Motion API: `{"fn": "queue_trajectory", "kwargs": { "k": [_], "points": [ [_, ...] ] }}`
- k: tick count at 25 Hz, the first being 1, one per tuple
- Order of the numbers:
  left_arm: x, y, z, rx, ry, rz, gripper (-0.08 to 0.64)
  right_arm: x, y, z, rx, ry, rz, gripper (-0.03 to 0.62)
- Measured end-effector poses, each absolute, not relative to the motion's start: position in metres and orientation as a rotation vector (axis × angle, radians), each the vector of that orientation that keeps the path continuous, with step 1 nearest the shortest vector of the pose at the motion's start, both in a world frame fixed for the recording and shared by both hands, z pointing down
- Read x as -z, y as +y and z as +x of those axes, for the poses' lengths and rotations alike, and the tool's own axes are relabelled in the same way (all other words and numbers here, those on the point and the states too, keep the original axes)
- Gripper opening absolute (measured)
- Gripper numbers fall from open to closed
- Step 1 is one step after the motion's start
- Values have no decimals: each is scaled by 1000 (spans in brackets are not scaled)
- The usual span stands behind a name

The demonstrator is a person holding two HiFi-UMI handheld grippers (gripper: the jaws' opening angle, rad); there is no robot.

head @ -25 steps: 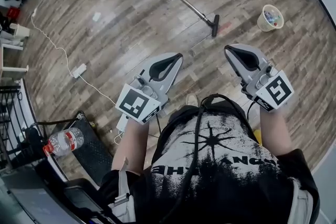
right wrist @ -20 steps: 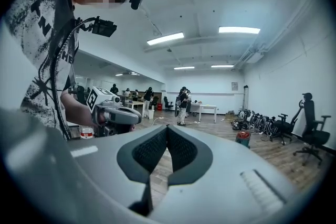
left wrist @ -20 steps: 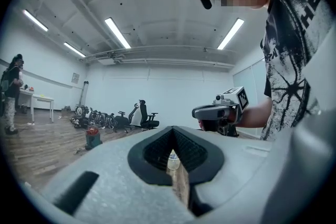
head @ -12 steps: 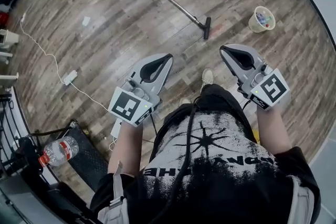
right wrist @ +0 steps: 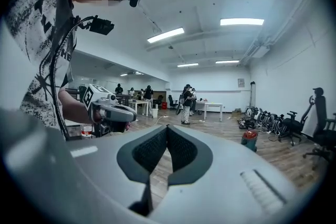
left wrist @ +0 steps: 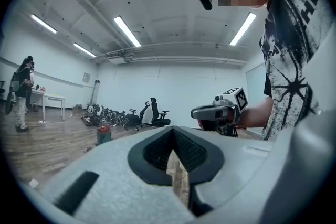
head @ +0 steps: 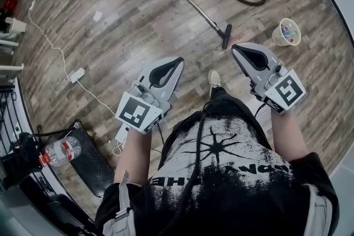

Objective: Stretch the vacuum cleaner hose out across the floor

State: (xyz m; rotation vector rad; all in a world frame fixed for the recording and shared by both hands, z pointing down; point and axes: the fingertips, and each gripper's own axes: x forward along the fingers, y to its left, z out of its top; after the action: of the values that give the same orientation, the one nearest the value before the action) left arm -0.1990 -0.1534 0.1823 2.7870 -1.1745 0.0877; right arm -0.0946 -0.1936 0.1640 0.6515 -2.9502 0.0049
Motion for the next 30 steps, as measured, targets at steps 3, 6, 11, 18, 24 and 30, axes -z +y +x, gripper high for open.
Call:
{"fn": "queue_trajectory", "kwargs": {
  "k": [3, 6, 11, 18, 24, 30],
  "points": [
    [-185, -189, -188, -101, -1201, 2766, 0, -168, -231, -94, -10, -2970, 589, 5],
    [-181, -228, -174, -95, -1233, 2760, 0, -166, -272, -89, -14, -2990, 534, 5],
    [-179, -288, -155, -74, -1274, 2720, 0, -164, -336, -74, -6, -3007, 474, 5],
    [-175, -352, -131, -91, -1325, 2686, 0, -171, -402, -50, -35, -3030, 423, 5],
    [-170, -397, -113, -115, -1338, 2692, 0, -172, -443, -35, -23, -3045, 403, 5],
    [-166, -422, -102, -130, -1337, 2716, 0, -177, -466, -23, -36, -3042, 427, 5]
  ]
}}
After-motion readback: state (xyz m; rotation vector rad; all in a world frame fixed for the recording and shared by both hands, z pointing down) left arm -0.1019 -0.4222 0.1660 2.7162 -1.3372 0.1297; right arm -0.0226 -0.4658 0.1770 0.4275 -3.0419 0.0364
